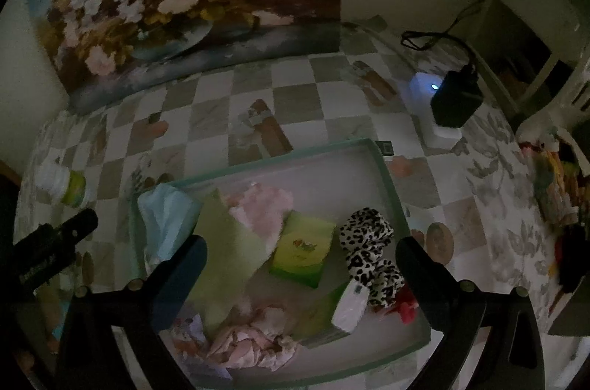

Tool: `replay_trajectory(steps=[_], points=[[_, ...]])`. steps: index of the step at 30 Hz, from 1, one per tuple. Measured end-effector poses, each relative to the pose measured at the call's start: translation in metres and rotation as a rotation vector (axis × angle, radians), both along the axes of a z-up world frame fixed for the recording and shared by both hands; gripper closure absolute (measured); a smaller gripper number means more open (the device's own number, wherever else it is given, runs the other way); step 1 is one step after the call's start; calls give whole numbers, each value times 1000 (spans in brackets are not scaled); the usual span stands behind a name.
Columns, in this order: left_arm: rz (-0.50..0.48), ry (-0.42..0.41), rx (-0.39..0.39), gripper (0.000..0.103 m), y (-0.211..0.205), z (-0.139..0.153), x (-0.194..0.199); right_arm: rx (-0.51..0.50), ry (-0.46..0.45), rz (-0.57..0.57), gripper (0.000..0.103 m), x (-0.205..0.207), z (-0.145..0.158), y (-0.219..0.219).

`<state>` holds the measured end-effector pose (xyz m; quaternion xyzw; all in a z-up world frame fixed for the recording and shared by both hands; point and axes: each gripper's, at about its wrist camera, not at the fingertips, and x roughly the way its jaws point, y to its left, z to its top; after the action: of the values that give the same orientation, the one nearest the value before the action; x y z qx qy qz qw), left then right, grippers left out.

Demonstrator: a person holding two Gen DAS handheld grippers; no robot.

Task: Organize soft objects
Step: 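Withdraw both open tools from the tray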

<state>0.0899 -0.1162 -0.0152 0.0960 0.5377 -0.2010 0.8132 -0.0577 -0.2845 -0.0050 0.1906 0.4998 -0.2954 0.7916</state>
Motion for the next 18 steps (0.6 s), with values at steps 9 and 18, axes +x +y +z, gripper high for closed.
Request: replay_trajectory(steps=[9,18], points=[[0,-50,32,3,6,12,-11,-12,13,25,0,-2,-1,16],[-9,-122,82,3,21,19,-33,-18,7,30,0,-8,0,26]])
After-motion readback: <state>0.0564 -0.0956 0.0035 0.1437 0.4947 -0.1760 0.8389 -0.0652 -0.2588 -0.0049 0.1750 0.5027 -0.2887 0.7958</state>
